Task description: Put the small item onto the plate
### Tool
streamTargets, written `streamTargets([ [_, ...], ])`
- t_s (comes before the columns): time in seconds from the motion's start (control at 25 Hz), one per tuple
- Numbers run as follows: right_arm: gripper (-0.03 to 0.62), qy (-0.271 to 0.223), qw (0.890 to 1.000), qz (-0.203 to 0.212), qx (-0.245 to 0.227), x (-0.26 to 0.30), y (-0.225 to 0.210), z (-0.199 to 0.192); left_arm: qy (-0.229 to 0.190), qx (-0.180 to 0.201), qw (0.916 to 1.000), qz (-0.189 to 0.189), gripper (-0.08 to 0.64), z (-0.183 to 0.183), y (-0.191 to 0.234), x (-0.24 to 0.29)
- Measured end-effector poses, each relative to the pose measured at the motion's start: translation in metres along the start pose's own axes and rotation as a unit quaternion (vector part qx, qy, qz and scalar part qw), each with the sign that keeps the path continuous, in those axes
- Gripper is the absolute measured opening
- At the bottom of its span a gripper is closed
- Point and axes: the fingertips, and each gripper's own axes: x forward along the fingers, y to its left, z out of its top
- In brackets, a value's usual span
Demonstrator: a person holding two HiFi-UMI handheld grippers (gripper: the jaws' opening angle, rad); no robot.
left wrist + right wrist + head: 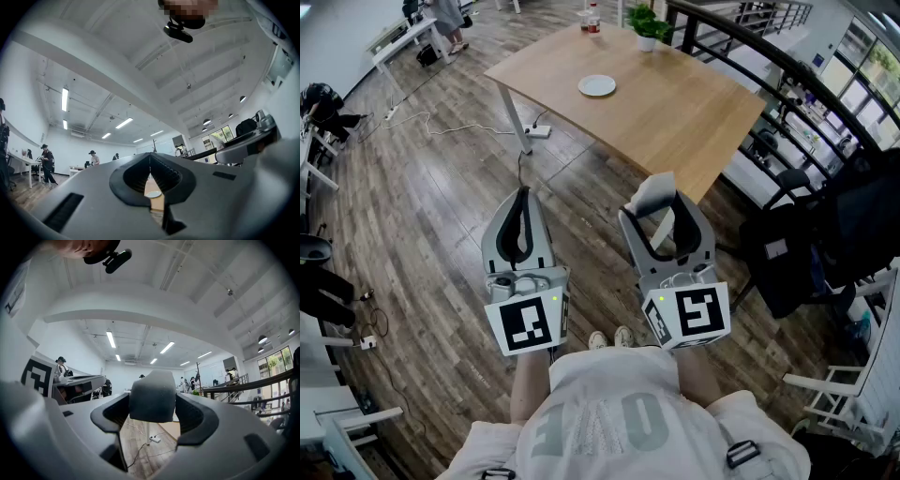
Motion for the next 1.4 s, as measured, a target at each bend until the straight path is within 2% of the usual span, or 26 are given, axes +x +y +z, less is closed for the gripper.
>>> streamTargets([
  [0.44, 0.314, -0.004, 1.0, 0.016, 0.009, -0.006, 0.014, 0.001, 0.001, -0.003, 1.0, 0.005, 0.009, -0.002, 0.008, -0.01],
  [0.8, 0.314, -0.022, 1.0, 0.004, 0.018, -0.013, 0.021, 0.008, 0.001, -0.012, 0.9999, 0.006, 0.009, -0.004, 0.025, -0.02],
  [1.0, 0.314, -0.008, 1.0, -0.007, -0.006, -0.012, 0.031, -0.002, -0.003, -0.013, 0.9999, 0.0, 0.009, -0.008, 0.04, -0.03],
  [1.12, 0.314, 0.0, 1.0, -0.015, 0.001, -0.008, 0.035, -0.007, -0.002, -0.011, 0.9999, 0.0, 0.009, -0.012, 0.053, -0.03],
  [1.4, 0.314, 0.016, 0.999, -0.036, -0.001, 0.008, 0.024, -0.014, -0.005, -0.032, 0.9995, 0.006, 0.009, -0.026, 0.073, -0.018],
])
